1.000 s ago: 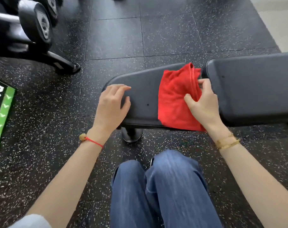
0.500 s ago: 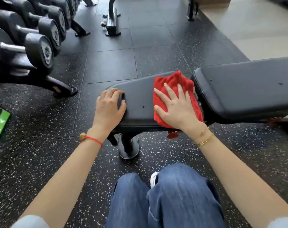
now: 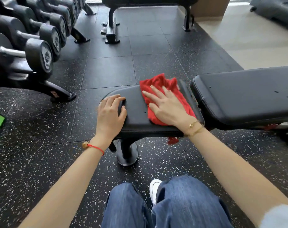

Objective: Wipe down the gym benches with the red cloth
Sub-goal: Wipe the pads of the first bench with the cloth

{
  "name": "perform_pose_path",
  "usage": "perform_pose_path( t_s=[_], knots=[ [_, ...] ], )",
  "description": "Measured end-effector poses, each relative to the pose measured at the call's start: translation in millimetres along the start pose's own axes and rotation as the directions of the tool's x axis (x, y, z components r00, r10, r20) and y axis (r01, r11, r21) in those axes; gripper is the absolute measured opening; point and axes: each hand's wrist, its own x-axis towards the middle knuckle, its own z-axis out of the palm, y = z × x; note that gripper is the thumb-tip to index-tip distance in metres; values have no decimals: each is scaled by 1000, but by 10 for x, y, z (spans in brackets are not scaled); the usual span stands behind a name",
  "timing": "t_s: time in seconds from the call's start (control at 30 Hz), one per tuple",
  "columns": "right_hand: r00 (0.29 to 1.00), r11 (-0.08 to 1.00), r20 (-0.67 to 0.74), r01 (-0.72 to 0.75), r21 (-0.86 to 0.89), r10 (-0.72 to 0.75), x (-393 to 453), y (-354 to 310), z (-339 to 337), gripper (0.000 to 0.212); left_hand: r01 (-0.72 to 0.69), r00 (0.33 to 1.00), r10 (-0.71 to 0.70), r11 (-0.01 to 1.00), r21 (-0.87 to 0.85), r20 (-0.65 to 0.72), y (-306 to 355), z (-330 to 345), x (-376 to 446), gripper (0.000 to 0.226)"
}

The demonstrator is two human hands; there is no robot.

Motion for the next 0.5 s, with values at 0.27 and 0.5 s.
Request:
perform_pose_path(
  t_s=[0.27, 0.5],
  knots=[
    [986, 988, -61, -156, -11, 155, 15, 452, -86, 51, -11, 1000, 10, 1000, -4, -10, -36, 28, -6, 33],
    [998, 999, -36, 46, -24, -47, 18, 65, -31, 52, -4, 999, 3, 1000, -29, -33, -56, 36, 1, 33]
  ],
)
